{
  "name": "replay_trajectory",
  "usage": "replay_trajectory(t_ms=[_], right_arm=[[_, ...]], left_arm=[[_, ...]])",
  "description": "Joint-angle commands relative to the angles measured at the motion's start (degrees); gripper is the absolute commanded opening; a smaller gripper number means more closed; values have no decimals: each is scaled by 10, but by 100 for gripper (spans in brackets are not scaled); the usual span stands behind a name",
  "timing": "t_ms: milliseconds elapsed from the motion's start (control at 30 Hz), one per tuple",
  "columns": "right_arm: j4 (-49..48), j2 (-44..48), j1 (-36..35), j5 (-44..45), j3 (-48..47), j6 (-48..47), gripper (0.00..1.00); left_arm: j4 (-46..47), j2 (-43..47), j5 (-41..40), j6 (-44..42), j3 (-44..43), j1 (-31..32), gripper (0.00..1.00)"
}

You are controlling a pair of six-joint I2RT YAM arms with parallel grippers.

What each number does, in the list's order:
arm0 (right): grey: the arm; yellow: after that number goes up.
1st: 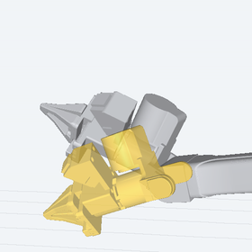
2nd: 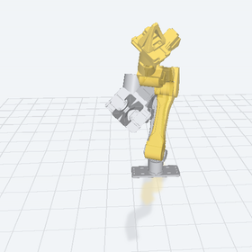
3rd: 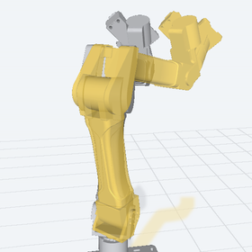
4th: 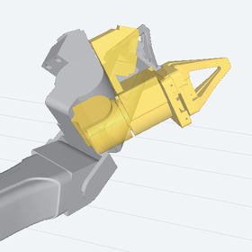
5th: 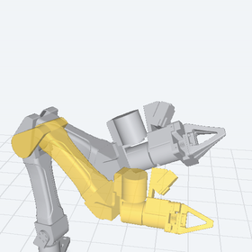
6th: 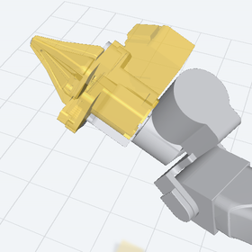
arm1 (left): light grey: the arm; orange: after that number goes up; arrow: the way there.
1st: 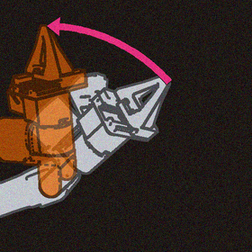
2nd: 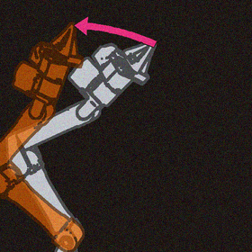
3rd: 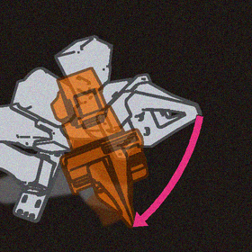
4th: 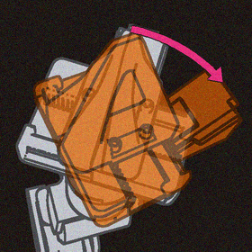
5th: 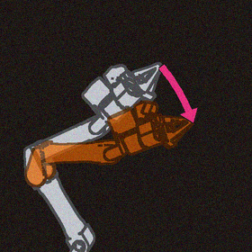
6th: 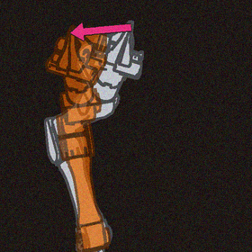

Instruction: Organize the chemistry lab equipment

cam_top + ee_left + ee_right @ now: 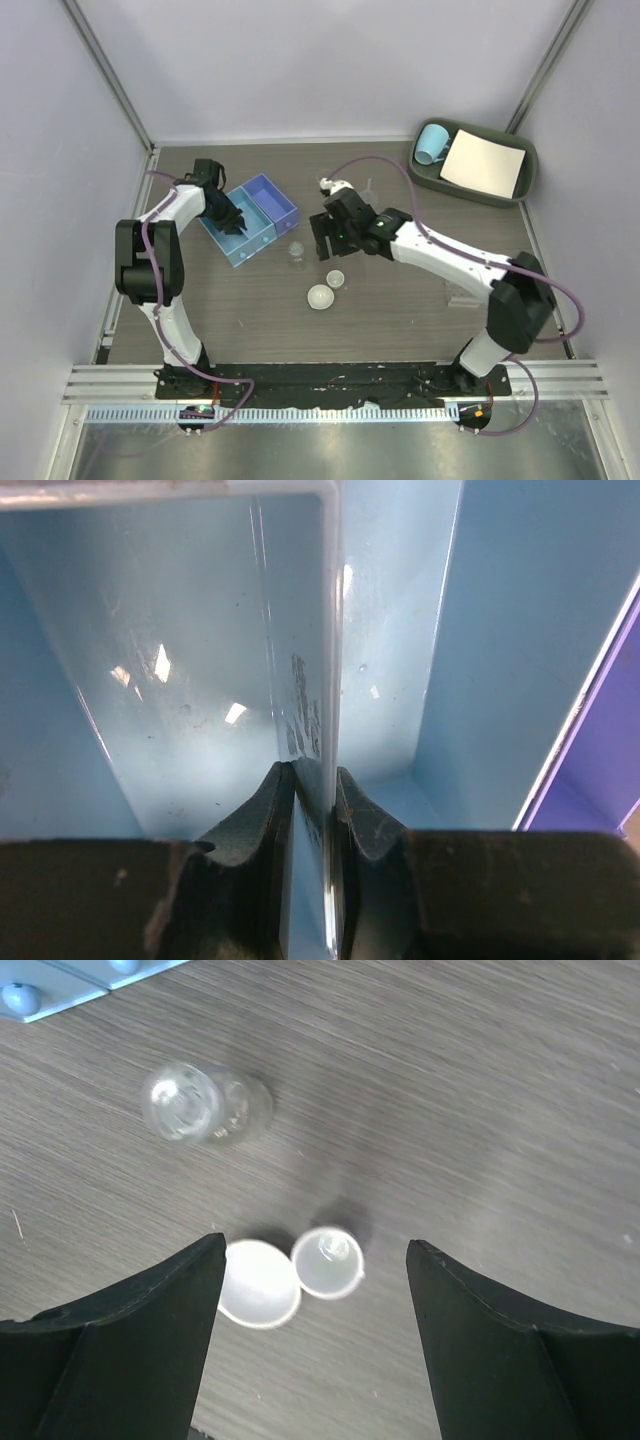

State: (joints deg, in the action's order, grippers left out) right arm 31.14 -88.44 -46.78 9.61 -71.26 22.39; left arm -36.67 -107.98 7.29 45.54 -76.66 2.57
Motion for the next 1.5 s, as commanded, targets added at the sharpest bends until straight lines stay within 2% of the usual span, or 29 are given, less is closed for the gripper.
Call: replay_trajectory(t_ms=[0, 200, 533, 900, 1467], right_arm=[[-15, -77, -24, -27, -82, -57, 79], [-28, -167, -34, -48, -155, -68, 79], [-6, -233, -52, -38, -238, -87, 80], [9, -289, -60, 16, -258, -71, 80], [19, -325, -64, 32, -266, -70, 75]], left_arm=[[-24, -4, 10, -23, 15, -3, 0], [-23, 4, 17, -28, 20, -2, 0], [-11, 6, 40, -27, 30, -2, 0], [-6, 17, 50, -26, 35, -3, 0], [0, 21, 61, -26, 42, -2, 0]])
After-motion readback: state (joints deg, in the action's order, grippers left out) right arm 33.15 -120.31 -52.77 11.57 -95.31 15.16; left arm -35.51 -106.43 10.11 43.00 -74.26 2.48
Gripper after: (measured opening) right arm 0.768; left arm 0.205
